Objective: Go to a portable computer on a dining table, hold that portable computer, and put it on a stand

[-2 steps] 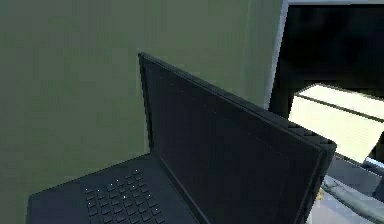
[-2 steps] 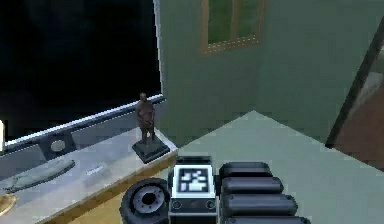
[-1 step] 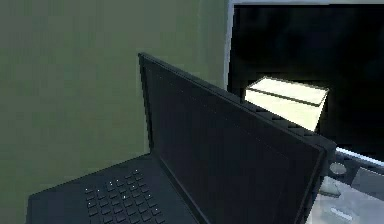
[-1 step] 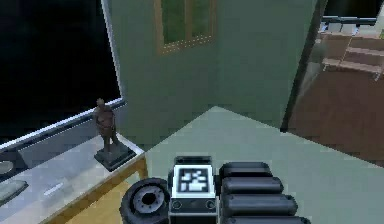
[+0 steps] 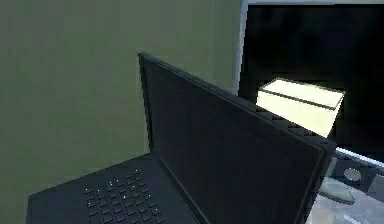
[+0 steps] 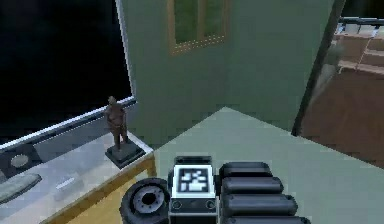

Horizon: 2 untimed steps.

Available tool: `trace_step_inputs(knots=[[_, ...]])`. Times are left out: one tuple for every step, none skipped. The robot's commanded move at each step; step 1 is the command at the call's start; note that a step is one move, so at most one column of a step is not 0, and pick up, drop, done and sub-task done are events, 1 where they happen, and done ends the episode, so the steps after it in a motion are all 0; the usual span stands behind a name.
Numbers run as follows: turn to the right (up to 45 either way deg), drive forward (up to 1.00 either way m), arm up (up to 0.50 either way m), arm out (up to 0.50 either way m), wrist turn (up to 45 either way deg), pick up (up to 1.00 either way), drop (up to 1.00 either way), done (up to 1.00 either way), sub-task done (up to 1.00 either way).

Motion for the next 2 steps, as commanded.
trace_step_inputs(knots=[[18.0, 0.0, 0.0, 0.0, 0.0, 0.0, 0.0, 0.0, 0.0], [0.0, 0.25, 0.0, 0.0, 0.0, 0.0, 0.0, 0.0, 0.0]])
